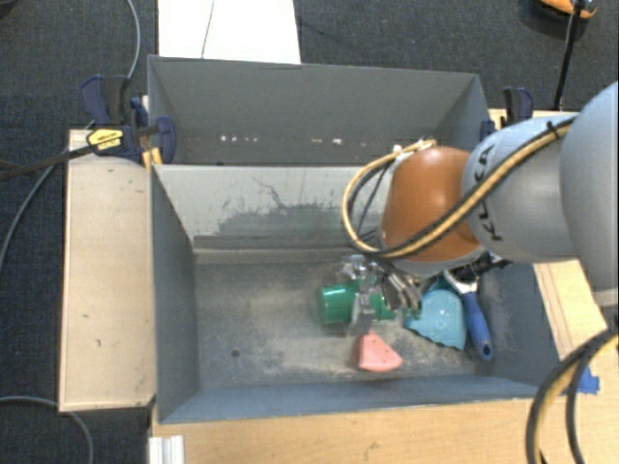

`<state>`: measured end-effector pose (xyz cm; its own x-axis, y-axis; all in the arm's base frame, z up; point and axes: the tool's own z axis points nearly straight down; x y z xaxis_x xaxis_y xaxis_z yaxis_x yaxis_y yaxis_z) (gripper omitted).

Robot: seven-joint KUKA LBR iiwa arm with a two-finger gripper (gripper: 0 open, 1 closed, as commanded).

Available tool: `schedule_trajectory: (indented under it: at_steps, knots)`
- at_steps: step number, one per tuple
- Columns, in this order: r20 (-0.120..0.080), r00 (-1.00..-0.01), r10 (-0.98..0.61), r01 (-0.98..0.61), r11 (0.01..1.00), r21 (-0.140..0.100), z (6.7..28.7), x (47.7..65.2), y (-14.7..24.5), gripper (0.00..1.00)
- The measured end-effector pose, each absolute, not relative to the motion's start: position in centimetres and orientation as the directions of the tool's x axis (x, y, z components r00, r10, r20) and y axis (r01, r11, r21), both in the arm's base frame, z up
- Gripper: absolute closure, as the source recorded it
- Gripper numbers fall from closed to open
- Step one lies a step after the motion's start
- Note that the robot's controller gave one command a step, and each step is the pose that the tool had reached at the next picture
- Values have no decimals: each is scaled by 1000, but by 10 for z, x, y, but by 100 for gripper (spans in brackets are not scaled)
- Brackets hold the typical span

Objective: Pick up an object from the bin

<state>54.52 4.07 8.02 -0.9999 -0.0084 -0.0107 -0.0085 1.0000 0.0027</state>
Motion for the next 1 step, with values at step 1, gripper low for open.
schedule_trajectory:
  at_steps: [1]
  knots:
    - [-10, -1000, -10, -10, 1000, 3, 79, 545, 41, 100]
